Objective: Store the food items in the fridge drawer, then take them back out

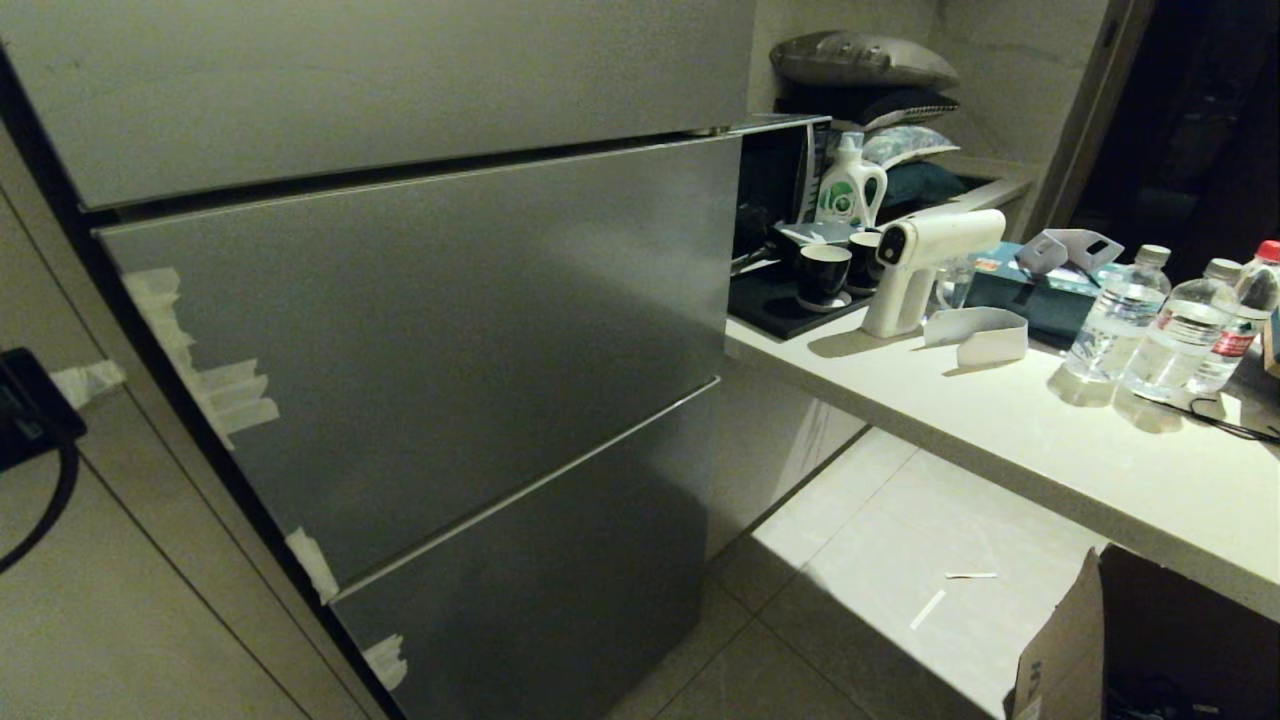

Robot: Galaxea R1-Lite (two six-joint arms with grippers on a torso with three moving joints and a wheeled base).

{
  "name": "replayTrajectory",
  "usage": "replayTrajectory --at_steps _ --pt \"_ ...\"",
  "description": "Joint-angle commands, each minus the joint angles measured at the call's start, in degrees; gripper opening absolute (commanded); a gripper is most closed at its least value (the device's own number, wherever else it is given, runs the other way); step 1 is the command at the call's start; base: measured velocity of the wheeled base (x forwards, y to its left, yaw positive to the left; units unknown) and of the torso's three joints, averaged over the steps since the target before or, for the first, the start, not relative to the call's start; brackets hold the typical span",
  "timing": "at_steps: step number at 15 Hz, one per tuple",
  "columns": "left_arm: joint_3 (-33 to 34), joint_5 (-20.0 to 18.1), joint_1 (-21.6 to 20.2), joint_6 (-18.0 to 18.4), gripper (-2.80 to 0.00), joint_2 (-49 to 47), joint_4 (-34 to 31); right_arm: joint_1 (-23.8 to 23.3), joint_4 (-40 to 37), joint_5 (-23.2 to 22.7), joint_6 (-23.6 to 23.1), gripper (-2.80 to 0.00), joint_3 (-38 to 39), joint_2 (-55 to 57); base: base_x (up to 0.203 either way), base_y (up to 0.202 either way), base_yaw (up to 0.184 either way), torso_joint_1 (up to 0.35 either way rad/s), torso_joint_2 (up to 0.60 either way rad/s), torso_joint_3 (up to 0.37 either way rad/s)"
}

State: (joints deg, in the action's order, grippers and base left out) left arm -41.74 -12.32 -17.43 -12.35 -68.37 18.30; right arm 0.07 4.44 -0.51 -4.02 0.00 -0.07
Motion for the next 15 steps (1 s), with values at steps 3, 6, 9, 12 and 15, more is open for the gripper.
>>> replayTrajectory --at_steps 3,6,9,12,15 --pt "-1.8 -6.3 -4.2 -0.4 -2.8 -7.0 1.7 0.0 0.0 0.0 0.0 -2.8 1.8 0.0 0.0 0.0 0.0 0.0 0.0 0.0" --pt "-1.6 -9.6 -4.1 -3.3 -2.8 -8.3 4.1 0.0 0.0 0.0 -0.1 -2.8 1.8 0.0 0.0 0.0 0.0 0.0 0.0 0.0" --pt "-2.1 -9.7 -3.9 -4.9 -2.8 -9.0 4.5 0.0 0.0 0.0 -0.1 -2.8 1.8 0.0 0.0 0.0 0.0 0.0 0.0 0.0" --pt "-2.0 -9.7 -3.6 -6.8 -2.8 -9.7 6.9 0.0 0.0 0.1 0.1 -2.8 1.8 0.0 0.0 0.0 0.0 0.0 0.0 0.0" --pt "-2.0 -9.8 -2.5 -9.0 -2.8 -10.5 8.1 0.0 0.0 0.2 0.3 -2.8 1.8 0.0 0.0 0.0 0.0 0.0 0.0 0.0"
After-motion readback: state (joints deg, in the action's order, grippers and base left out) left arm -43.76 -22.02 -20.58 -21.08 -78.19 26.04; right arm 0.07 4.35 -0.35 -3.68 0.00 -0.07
